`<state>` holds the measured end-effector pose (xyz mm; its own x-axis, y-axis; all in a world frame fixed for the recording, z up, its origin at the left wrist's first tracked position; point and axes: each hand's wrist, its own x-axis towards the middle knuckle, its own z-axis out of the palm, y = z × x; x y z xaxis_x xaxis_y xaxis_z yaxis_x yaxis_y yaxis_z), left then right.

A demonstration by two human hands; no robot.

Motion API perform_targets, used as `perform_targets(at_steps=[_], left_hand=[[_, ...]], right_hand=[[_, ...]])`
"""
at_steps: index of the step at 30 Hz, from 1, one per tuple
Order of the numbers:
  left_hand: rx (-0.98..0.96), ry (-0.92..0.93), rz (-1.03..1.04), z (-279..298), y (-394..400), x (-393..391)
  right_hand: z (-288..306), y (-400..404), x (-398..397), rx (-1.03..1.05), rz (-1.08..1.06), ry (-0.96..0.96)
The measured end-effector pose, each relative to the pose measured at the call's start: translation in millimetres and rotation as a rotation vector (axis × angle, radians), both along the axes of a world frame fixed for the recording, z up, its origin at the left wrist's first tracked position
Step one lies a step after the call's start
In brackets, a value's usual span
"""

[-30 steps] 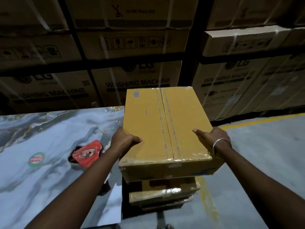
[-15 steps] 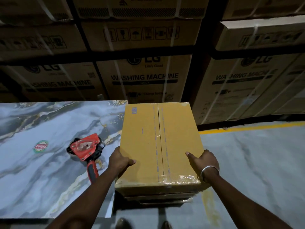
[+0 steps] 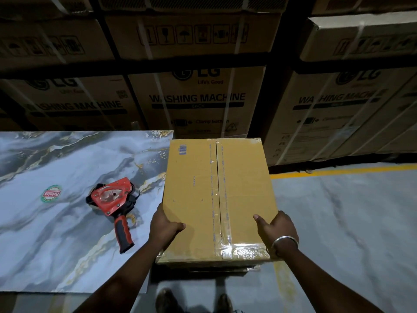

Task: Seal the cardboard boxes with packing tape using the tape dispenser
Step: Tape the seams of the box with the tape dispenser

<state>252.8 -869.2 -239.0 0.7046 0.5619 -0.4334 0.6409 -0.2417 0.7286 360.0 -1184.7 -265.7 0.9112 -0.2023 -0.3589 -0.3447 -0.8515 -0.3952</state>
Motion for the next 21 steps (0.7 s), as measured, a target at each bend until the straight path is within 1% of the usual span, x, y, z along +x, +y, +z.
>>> perform_targets(at_steps=[3, 5, 6, 8, 11, 14, 21], left_hand=[[0.067, 0.001, -0.022, -2, -6, -1], [0.197, 0.051, -0.092, -4, -9, -1], [0.273, 0.094, -0.146, -5, -12, -2], [0.439, 0.132, -0.269, -6, -20, -4], [0.542, 0.15, -0.399, -9, -28, -5], [0.569, 0.157, -0.399, -8, -28, -5], [0.482, 0.147, -0.466, -7, -19, -7]], right_hand=[[3, 0, -3, 0.029, -0.005, -0.007], [8, 3, -5, 0.05, 0.004, -0.028], [10, 5, -7, 0.022, 0.037, -0.062], [17, 11, -10, -0.087, 0.167, -0.142], [23, 25, -16, -0.215, 0.4, -0.144], [27, 39, -24, -0.275, 0.527, -0.114], [36, 50, -29, -0.285, 0.525, -0.063]])
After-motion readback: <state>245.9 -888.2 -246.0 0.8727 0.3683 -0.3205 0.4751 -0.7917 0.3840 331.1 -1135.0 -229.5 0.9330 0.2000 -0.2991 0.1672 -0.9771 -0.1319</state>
